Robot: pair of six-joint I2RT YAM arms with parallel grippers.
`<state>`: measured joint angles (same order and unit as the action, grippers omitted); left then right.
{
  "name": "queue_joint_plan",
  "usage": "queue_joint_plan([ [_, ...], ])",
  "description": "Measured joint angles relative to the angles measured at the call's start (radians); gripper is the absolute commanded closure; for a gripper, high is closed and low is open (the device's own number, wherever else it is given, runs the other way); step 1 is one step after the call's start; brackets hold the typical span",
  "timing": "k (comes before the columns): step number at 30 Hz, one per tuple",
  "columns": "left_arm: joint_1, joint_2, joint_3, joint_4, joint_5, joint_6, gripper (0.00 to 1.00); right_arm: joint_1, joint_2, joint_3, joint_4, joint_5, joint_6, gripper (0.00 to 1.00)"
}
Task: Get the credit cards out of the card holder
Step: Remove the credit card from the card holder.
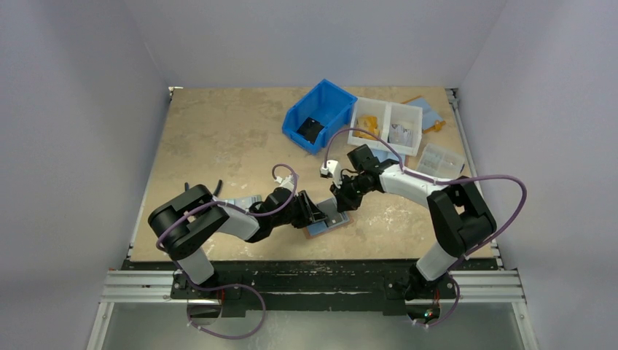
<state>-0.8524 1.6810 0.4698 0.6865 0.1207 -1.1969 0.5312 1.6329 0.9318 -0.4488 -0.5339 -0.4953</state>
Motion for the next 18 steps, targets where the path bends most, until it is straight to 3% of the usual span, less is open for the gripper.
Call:
queue_joint_plan([
  [12, -0.001, 0.015, -0.002, 0.014, -0.016, -0.024, 0.76, 0.037, 0.037, 0.057, -0.067, 0.020, -0.050, 1.00],
  [18, -0.001, 0.019, -0.012, 0.023, -0.024, -0.030, 1.00, 0.045, 0.050, 0.076, -0.092, 0.024, -0.068, 1.00],
])
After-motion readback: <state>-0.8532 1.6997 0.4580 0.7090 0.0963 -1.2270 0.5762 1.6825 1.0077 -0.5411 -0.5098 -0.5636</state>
